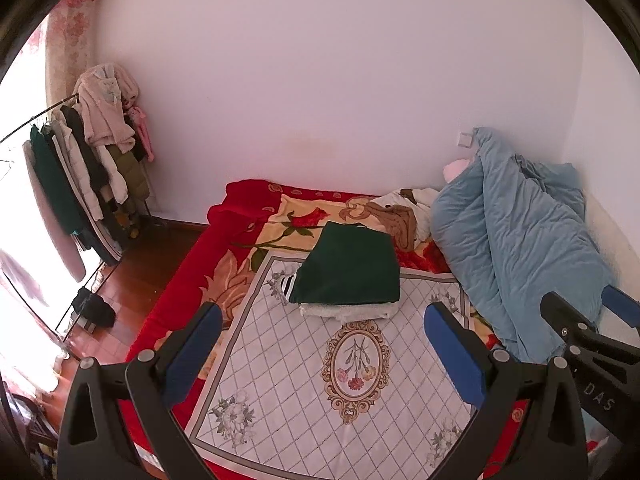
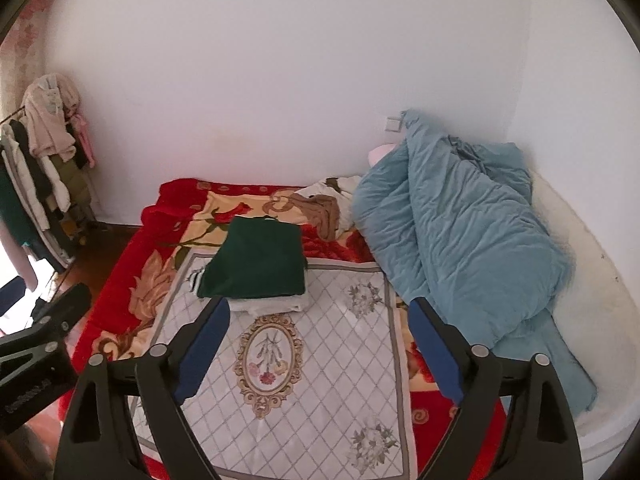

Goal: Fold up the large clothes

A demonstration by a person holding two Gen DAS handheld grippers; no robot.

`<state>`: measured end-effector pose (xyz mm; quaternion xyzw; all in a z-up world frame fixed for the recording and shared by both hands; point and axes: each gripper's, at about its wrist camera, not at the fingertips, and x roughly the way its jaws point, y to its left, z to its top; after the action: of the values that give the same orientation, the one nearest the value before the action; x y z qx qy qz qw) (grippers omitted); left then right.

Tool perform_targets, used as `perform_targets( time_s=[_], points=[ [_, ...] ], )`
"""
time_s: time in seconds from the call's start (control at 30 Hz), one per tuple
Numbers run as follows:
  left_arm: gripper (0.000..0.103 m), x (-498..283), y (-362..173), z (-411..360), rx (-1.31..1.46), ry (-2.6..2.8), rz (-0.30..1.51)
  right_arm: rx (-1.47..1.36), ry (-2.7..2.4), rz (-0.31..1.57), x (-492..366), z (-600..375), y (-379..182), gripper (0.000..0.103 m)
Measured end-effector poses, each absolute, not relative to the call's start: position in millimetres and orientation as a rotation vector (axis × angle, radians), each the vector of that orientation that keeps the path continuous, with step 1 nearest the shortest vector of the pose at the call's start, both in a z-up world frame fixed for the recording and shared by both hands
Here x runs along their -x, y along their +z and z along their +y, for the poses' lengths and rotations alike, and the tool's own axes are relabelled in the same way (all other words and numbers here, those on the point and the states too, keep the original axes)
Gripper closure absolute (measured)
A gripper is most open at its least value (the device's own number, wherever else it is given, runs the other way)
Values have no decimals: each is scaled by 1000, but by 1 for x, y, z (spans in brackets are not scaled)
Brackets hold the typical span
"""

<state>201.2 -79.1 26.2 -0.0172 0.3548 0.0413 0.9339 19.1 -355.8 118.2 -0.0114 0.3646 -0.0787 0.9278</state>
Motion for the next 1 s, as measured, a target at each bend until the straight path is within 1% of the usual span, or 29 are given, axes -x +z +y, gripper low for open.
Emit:
perform_targets(
  time_s=[0.8,1.0],
  points=[
    [0,-195,36,-81,20,96,704,18,-135,707,-13,-356,127,10],
    [0,-196,39,-78,11,99,722,16,-130,714,-15,-355,126,10]
  ],
)
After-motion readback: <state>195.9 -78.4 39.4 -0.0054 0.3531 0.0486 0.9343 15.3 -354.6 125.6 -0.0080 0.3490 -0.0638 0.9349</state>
